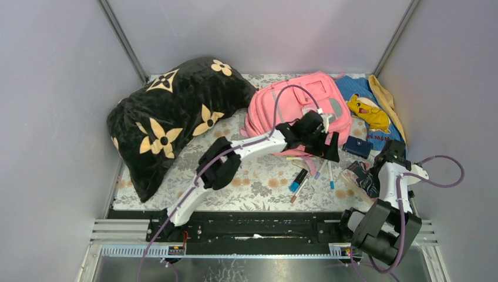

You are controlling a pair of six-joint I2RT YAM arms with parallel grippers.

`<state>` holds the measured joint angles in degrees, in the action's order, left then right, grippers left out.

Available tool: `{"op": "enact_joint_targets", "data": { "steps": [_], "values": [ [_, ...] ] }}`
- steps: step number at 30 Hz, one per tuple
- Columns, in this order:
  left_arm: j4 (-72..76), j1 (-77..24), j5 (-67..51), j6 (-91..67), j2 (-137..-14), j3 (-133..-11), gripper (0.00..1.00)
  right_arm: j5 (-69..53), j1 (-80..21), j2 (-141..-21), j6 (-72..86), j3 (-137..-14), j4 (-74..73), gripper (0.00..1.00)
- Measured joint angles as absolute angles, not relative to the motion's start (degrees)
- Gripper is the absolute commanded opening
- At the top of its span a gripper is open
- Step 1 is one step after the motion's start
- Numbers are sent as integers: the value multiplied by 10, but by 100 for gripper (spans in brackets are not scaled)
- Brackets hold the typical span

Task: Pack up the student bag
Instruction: Pick up the book from the center of the board.

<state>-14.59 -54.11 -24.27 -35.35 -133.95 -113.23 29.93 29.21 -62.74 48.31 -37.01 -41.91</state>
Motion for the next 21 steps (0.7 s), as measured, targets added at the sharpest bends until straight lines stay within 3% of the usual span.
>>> {"op": "enact_joint_targets", "data": {
  "steps": [9,21],
  "values": [
    [-129,-582,-227,-369,-1440,-1237,89,336,297,-635,534,-364,-412,95],
    [-85,-601,-221,-383,-1478,-1247,89,418,297,-576,600,-284,-355,96]
  ]
}}
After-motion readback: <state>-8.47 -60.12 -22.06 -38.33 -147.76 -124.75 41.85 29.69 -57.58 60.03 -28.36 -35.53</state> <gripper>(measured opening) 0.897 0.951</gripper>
